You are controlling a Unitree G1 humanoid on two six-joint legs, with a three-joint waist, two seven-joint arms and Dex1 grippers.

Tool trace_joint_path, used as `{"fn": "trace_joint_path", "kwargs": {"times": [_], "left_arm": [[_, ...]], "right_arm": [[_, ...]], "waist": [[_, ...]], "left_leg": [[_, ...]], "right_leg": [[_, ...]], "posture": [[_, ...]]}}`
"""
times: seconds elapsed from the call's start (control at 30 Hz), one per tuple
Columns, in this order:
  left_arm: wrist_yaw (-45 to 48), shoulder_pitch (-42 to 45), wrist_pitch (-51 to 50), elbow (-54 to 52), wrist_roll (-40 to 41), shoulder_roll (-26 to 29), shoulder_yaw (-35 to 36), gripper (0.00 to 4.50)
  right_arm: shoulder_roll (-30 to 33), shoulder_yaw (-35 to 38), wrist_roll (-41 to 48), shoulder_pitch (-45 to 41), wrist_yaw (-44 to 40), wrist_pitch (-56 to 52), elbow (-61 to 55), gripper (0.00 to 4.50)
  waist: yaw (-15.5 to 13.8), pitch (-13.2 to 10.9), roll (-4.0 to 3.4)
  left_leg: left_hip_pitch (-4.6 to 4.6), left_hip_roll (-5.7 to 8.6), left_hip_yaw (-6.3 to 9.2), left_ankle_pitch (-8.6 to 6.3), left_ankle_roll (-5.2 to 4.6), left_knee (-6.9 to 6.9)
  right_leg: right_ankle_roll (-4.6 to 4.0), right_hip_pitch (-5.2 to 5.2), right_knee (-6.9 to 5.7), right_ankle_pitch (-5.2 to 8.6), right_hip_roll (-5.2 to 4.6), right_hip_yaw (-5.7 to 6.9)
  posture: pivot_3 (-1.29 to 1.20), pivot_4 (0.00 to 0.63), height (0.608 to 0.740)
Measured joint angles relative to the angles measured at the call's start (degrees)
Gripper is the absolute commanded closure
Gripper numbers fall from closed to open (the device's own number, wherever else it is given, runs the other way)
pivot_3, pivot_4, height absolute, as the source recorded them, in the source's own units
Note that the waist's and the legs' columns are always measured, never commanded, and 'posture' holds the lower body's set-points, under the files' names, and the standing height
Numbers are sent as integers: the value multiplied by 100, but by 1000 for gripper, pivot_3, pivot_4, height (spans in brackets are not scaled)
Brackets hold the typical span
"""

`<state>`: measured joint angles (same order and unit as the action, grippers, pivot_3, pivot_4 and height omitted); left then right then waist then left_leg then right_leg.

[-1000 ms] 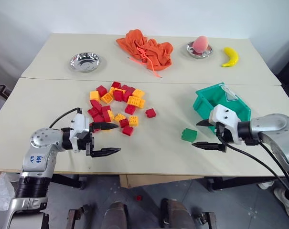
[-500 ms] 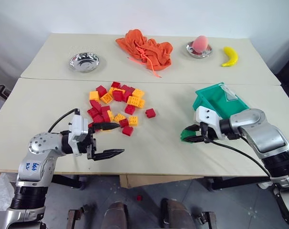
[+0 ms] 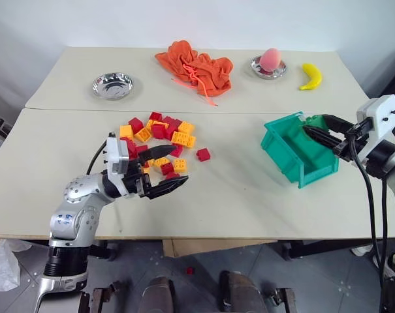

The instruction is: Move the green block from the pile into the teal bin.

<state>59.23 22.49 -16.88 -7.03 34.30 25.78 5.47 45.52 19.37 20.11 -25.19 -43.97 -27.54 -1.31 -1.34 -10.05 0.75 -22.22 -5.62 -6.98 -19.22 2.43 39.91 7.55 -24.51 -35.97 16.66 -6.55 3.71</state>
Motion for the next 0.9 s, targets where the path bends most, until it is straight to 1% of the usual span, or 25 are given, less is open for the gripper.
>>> {"fn": "trace_joint_path", "kwargs": {"times": [0.03, 0.1, 0.13, 0.23, 0.33, 0.47, 0.53, 0.6, 0.67, 0.8, 0.9], "left_arm": [[29, 57, 12, 93, -10, 2, -3, 0], [51, 111, 29, 195, -42, 7, -27, 0], [67, 127, 54, 273, -56, 9, -30, 0], [101, 135, 118, 549, -120, 69, -24, 0], [179, 55, 325, 797, -291, 319, 55, 0], [71, -216, 636, 876, -514, 519, 300, 0], [-82, -407, 737, 870, -606, 628, 418, 0], [-300, -590, 785, 862, -749, 692, 568, 0], [-680, -883, 992, 722, -951, 695, 767, 0], [-1084, -1533, 1088, 445, -1078, 702, 1081, 0], [-1222, -1869, 1089, 286, -1074, 701, 1242, 0]], "right_arm": [[0, -79, -49, -64, 60, -8, 128, 3017], [-6, -163, -66, -151, 98, -26, 324, 2284], [-7, -175, -47, -194, 87, -56, 387, 2051], [-7, -239, -40, -321, 41, -70, 503, 1038], [-6, -296, -30, -277, -161, 80, 618, 35], [-19, -307, 188, 54, -727, 603, 325, 11], [-182, -266, 310, 248, -908, 1014, 17, 11], [-432, -271, 497, 524, -1089, 1353, -307, 11], [-516, -396, 522, 1071, -1294, 1615, -659, 11], [-576, -728, 642, 1632, -1624, 1679, -867, 11], [-645, -818, 695, 1734, -1703, 1720, -944, 11]], "waist": [[3, 1, -2], [16, 2, -4], [16, 2, -5], [13, 2, -6], [13, 1, -7], [-3, 1, -6], [0, 1, -6], [1, 1, -6], [-2, 1, -6], [2, 1, -6], [3, 1, -6]], "left_leg": [[0, 1, -1, 0, 0, 0], [0, 0, -2, 0, 0, -7], [2, 0, -3, 0, 0, -9], [2, 0, -3, 0, 1, -9], [1, 0, -4, 0, 0, -10], [0, 1, -4, 0, 0, -14], [1, -1, -2, 0, 1, -15], [2, 0, -3, 0, 1, -16], [2, 0, -3, -1, 1, -18], [3, 0, -4, -1, 0, -15], [7, -2, -3, -1, 1, -15]], "right_leg": [[0, 0, -1, 0, 0, -1], [0, -3, 0, 0, 1, -2], [0, -3, 0, 0, 1, -1], [0, -2, 2, 0, 1, -1], [0, -3, 4, 0, 1, -1], [0, -2, 8, 0, 0, -1], [0, -2, 7, 0, 1, 0], [0, -2, 6, 0, 1, 0], [0, -1, 9, 0, 0, 0], [0, 0, 7, 0, -2, 0], [-3, -1, 7, 1, 0, 0]], "posture": [[0, 150, 740], [0, 150, 740], [0, 150, 740], [0, 150, 740], [0, 150, 740], [0, 150, 740], [0, 150, 740], [0, 150, 740], [0, 150, 740], [0, 150, 740], [0, 150, 740]]}}
